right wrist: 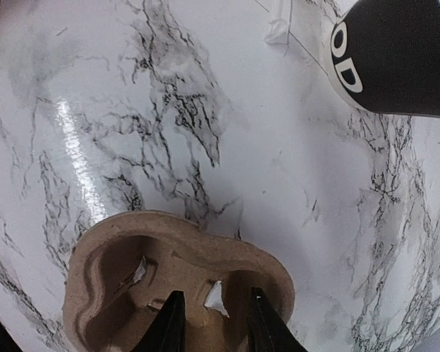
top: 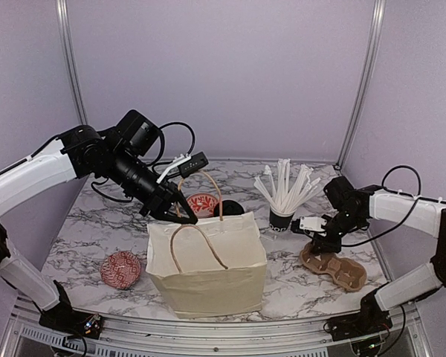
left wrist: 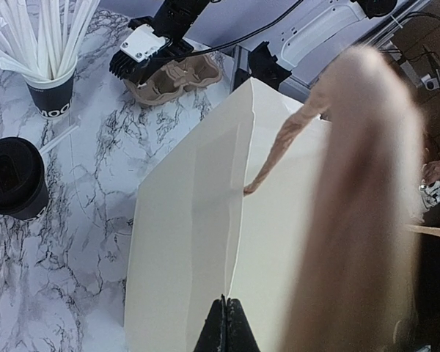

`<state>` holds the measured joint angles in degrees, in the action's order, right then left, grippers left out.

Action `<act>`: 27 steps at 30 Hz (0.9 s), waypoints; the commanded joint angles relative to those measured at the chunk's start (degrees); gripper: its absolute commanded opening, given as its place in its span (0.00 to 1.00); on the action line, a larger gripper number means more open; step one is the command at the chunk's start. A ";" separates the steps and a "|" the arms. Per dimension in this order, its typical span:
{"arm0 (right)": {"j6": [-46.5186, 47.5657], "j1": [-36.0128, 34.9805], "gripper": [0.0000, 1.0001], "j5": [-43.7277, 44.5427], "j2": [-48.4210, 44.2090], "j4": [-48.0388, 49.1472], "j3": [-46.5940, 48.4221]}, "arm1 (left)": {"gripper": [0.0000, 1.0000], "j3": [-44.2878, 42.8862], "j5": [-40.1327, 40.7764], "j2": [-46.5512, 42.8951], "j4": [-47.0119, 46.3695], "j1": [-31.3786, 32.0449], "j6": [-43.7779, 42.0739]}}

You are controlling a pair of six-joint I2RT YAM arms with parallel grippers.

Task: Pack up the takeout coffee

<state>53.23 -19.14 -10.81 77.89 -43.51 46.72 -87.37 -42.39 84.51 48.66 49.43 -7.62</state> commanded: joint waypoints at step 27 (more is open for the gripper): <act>-13.77 2.34 0.53 6.84 -8.36 -20.76 -0.78 | 0.00 -7.00 3.06 6.32 3.81 1.28 -2.14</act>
<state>42.17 -17.34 -6.90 69.45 -63.79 45.76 -93.01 -39.77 90.04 50.92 50.22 -8.45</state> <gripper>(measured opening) 0.533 0.009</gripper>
